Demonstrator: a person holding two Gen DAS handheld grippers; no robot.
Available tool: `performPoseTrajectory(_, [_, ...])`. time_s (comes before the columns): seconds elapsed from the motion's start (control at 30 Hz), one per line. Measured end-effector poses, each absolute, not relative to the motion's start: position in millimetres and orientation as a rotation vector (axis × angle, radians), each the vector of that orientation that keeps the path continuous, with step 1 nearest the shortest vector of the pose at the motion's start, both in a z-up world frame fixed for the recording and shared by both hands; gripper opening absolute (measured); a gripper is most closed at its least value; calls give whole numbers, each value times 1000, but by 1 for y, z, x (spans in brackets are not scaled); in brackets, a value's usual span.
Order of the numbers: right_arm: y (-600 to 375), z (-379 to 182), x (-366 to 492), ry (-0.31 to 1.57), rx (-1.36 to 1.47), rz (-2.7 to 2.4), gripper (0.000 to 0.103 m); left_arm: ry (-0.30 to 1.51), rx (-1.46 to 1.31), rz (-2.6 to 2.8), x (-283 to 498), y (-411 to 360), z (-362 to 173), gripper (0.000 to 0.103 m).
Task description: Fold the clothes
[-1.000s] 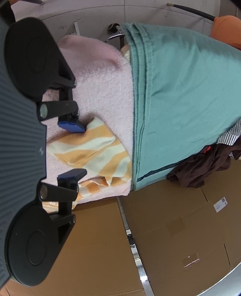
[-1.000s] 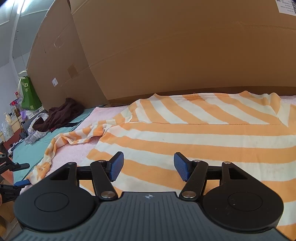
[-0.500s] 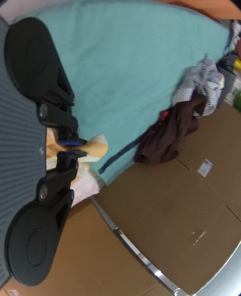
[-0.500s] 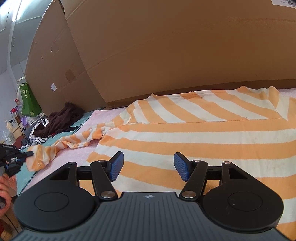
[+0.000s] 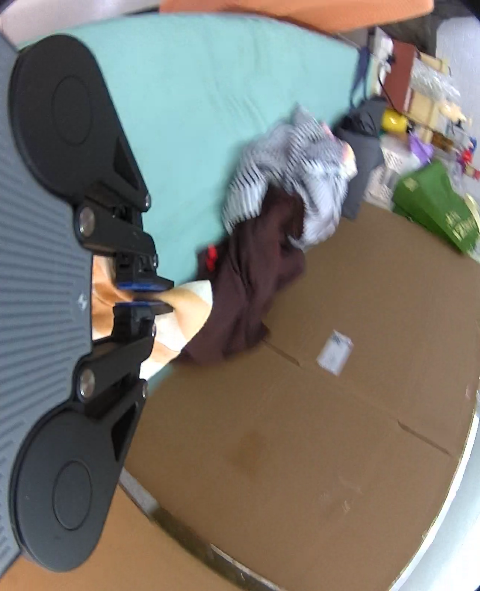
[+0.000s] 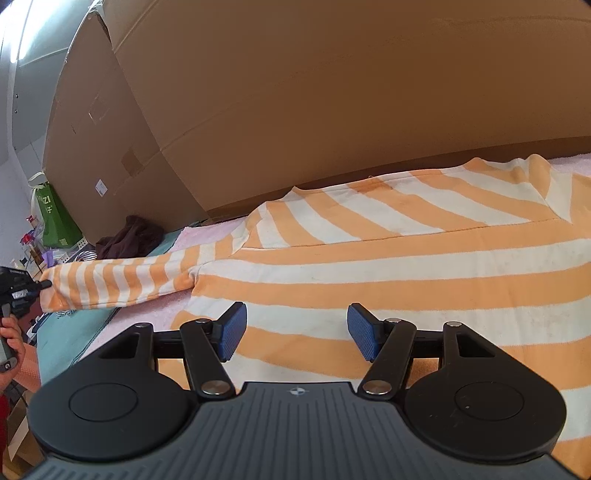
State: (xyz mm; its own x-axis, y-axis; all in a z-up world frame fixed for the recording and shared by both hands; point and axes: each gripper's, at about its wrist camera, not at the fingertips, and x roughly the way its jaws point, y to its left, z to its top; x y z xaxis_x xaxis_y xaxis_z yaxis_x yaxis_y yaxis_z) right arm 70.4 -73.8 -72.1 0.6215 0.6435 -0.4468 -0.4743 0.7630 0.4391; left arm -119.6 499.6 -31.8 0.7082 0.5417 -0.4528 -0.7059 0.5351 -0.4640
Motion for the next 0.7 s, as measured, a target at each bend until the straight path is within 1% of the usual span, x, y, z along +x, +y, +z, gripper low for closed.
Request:
performPoseTrajectory(0.07, [-74,-73,71,629,295,652,64,347,-681,770,-115,507,-52,0])
performPoseTrajectory(0.13, [-76,-73,71,630,301,651,64,367,-718,772,-120,511,-65,0])
performPoseTrajectory(0.2, [-76,-73,72,629,305,651,64,324,-730,761,-132,509,-69,0])
performPoseTrajectory(0.33, [-75,-73,74,646,306,629,64,289,-609,764,-133,498,-74,0])
performPoseTrajectory(0.37, [-74,-72,75,656,300,613,60,298,-587,763,-129,496,-77,0])
performPoseTrajectory(0.43, [-59,-61,72,670,201,571,53,327,-609,734,-126,499,-81,0])
performPoseTrajectory(0.5, [-38,-45,68,647,112,608,48,303,-626,709,-131,501,-81,0])
performPoseTrajectory(0.57, [-17,-28,68,583,63,704,47,277,-671,694,-137,504,-84,0])
performPoseTrajectory(0.7, [40,-14,97,523,-49,753,47,225,-811,673,-149,517,-94,1])
